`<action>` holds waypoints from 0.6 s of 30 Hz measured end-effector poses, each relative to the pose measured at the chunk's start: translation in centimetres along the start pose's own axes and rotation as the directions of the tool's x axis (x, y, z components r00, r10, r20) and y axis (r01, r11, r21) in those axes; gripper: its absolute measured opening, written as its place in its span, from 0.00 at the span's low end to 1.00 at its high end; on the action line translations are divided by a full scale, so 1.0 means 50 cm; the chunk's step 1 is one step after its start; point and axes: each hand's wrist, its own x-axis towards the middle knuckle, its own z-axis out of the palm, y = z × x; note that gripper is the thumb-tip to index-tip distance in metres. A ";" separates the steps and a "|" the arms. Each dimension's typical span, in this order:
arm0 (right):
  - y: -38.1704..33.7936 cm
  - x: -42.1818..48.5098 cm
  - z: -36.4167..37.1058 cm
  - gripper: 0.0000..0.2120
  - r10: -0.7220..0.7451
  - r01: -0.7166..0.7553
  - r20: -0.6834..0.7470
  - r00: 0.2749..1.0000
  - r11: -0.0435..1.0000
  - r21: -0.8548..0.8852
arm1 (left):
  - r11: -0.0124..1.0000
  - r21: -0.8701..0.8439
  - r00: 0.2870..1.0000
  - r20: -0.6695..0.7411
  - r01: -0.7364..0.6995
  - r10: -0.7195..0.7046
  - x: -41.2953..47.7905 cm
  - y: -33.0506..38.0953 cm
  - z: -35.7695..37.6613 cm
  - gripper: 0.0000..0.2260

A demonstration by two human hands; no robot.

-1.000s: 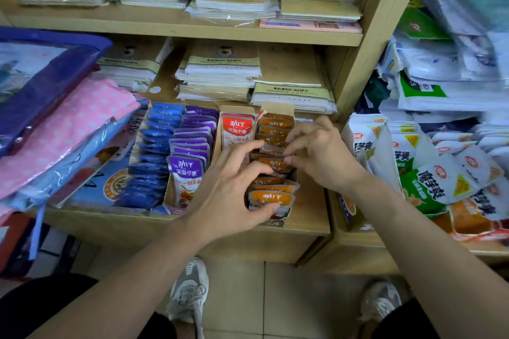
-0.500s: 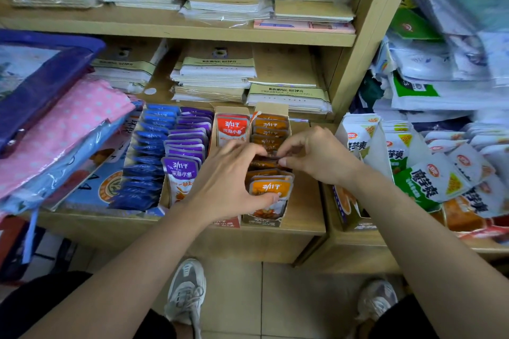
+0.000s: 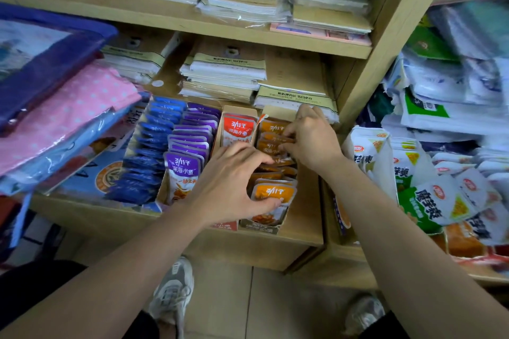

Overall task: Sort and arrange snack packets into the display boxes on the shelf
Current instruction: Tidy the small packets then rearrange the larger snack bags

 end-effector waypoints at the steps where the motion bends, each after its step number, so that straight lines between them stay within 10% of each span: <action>1: 0.000 0.001 -0.002 0.13 -0.013 0.013 -0.014 1.000 1.000 0.018 | 1.000 0.000 1.000 -0.010 -0.004 0.004 0.000 -0.001 0.000 0.34; 18: 0.015 -0.076 -0.071 0.06 -0.150 0.094 0.120 0.981 0.921 0.379 | 0.998 -0.057 0.961 -0.274 0.029 -0.043 -0.103 0.052 0.031 0.38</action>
